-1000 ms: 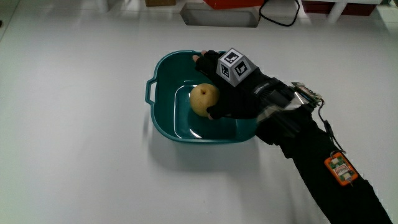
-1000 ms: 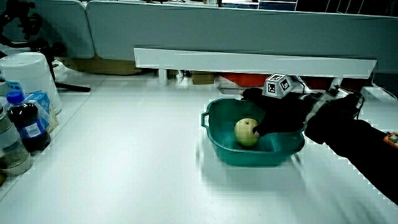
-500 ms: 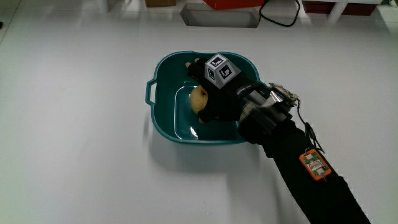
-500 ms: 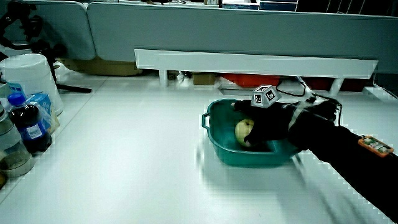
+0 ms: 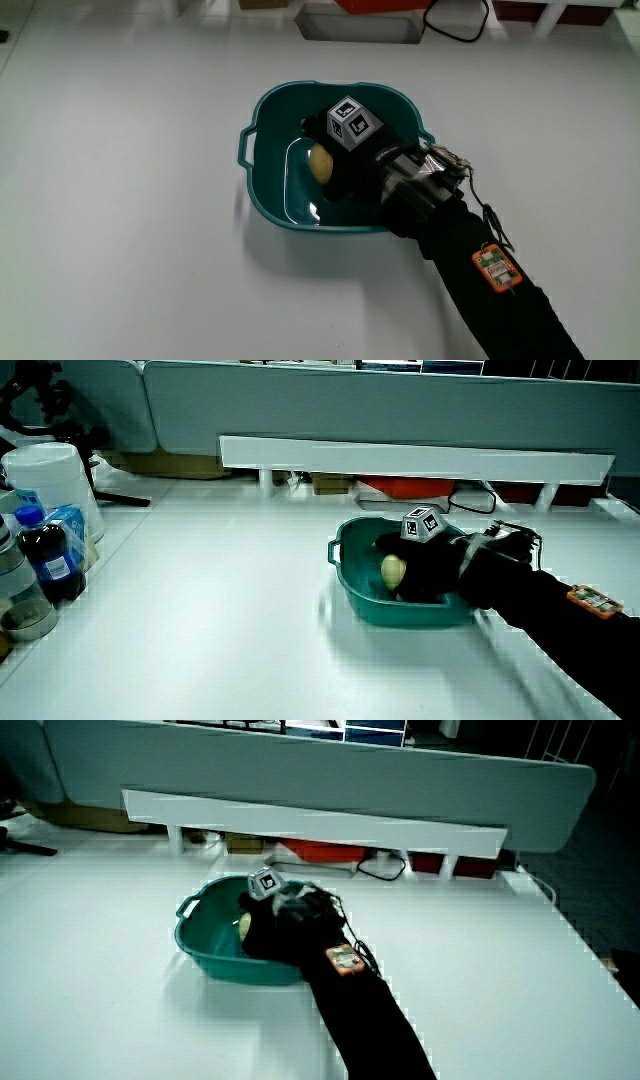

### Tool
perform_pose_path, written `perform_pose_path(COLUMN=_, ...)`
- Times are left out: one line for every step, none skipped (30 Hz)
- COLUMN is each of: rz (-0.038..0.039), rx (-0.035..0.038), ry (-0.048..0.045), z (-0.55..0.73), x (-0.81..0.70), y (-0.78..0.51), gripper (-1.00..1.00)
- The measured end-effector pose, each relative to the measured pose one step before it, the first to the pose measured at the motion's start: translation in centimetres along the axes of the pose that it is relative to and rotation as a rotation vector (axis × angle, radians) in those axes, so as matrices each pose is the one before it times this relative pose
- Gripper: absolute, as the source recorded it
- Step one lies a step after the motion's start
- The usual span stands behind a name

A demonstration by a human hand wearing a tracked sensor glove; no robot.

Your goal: Pick pear from plate

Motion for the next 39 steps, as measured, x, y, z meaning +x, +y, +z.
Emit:
perform_pose_path(rz=-0.0038, rx=0.00226, ry=0.0034, z=-0.032, x=0.107, y=0.008, gripper=0.38)
perform_pose_path(rz=0.00875, rx=0.01145, ry=0.01156, z=0.159, x=-0.015, y=-0.173, gripper=0.42)
perform_pose_path(rz=-0.00115, rx=-0.00341, ry=0.00858, z=-0.118, x=0.083, y=0.17, gripper=0.46)
perform_pose_path(rz=-0.00477, rx=0.01136, ry=-0.00689, z=0.081, x=-0.038, y=-0.101, gripper=0.5)
perform_pose_path(rz=0.00333, rx=0.00895, ry=0.00119, z=0.084, x=-0.067, y=-0.115, gripper=0.54)
perform_pose_path(rz=-0.00801, rx=-0.00683, ry=-0.00925, z=-0.218, x=0.032, y=0.219, gripper=0.58)
perform_pose_path(rz=0.00997, rx=0.00279, ry=0.00532, z=0.088, x=-0.054, y=-0.077, gripper=0.63)
perform_pose_path(rz=-0.01103, rx=0.00103, ry=-0.00651, z=0.014, x=0.005, y=-0.007, gripper=0.67)
perform_pose_path(rz=0.00759, rx=0.00665, ry=0.00209, z=0.135, x=-0.084, y=-0.125, gripper=0.71)
perform_pose_path(rz=-0.00694, rx=0.00481, ry=-0.00263, z=-0.009, x=-0.003, y=0.029, gripper=0.75)
perform_pose_path(rz=0.00279, rx=-0.01295, ry=0.00184, z=-0.146, x=0.027, y=0.109, gripper=0.79)
perform_pose_path(rz=0.00457, rx=0.00084, ry=0.00244, z=-0.019, x=0.0, y=0.008, gripper=0.83)
perform_pose_path(rz=-0.00506, rx=0.00915, ry=0.00067, z=0.118, x=0.018, y=-0.116, gripper=0.87)
perform_pose_path(rz=0.00096, rx=0.00133, ry=0.00661, z=0.012, x=0.106, y=-0.063, gripper=0.92)
perform_pose_path(rz=0.00255, rx=-0.0033, ry=0.00967, z=-0.118, x=0.167, y=0.065, gripper=0.96)
perform_pose_path(rz=0.00094, rx=0.00624, ry=0.00544, z=0.032, x=0.085, y=-0.097, gripper=1.0)
perform_pose_path(rz=0.00294, rx=0.00564, ry=0.00733, z=0.031, x=0.061, y=-0.087, gripper=1.0)
perform_pose_path(rz=-0.00273, rx=0.00256, ry=0.00399, z=-0.011, x=0.096, y=-0.02, gripper=1.0)
perform_pose_path(rz=0.00477, rx=0.00258, ry=0.00267, z=0.141, x=-0.034, y=-0.184, gripper=1.0)
perform_pose_path(rz=-0.0035, rx=-0.00028, ry=-0.00557, z=0.082, x=-0.063, y=-0.066, gripper=1.0)
perform_pose_path(rz=-0.00018, rx=-0.00548, ry=-0.01284, z=-0.074, x=-0.038, y=0.117, gripper=1.0)
perform_pose_path(rz=-0.00555, rx=0.00926, ry=-0.00842, z=0.256, x=-0.076, y=-0.167, gripper=1.0)
perform_pose_path(rz=0.00889, rx=-0.00048, ry=0.00486, z=0.018, x=0.079, y=0.077, gripper=1.0)
perform_pose_path(rz=-0.00011, rx=0.0032, ry=0.00508, z=0.206, x=0.053, y=-0.094, gripper=1.0)
perform_pose_path(rz=-0.00062, rx=0.01093, ry=-0.00441, z=0.27, x=0.024, y=-0.217, gripper=1.0)
perform_pose_path(rz=0.00664, rx=0.00709, ry=0.00032, z=0.35, x=0.027, y=-0.287, gripper=1.0)
perform_pose_path(rz=0.00731, rx=0.00812, ry=-0.00098, z=0.426, x=0.001, y=-0.329, gripper=1.0)
perform_pose_path(rz=0.00671, rx=0.01684, ry=-0.00465, z=0.481, x=0.016, y=-0.372, gripper=1.0)
perform_pose_path(rz=0.00551, rx=-0.0098, ry=0.00401, z=0.176, x=0.18, y=-0.026, gripper=1.0)
perform_pose_path(rz=0.0084, rx=0.02382, ry=0.00142, z=0.659, x=-0.019, y=-0.49, gripper=1.0)
perform_pose_path(rz=0.00263, rx=0.01787, ry=-0.00391, z=0.683, x=-0.003, y=-0.465, gripper=1.0)
perform_pose_path(rz=0.00702, rx=0.01207, ry=0.00188, z=0.608, x=0.041, y=-0.365, gripper=1.0)
perform_pose_path(rz=0.00744, rx=-0.00281, ry=0.00886, z=0.444, x=0.126, y=-0.239, gripper=1.0)
perform_pose_path(rz=-0.01001, rx=0.02072, ry=-0.01618, z=0.587, x=0.03, y=-0.385, gripper=1.0)
perform_pose_path(rz=0.01658, rx=0.00164, ry=0.01217, z=0.508, x=0.055, y=-0.308, gripper=1.0)
perform_pose_path(rz=0.00418, rx=0.00993, ry=0.00117, z=0.552, x=0.017, y=-0.37, gripper=1.0)
perform_pose_path(rz=-0.00556, rx=0.02311, ry=-0.0085, z=0.583, x=0.031, y=-0.391, gripper=1.0)
perform_pose_path(rz=0.00882, rx=0.0236, ry=0.00235, z=0.671, x=-0.033, y=-0.369, gripper=1.0)
perform_pose_path(rz=-0.00516, rx=0.01098, ry=-0.00428, z=0.716, x=-0.05, y=-0.353, gripper=1.0)
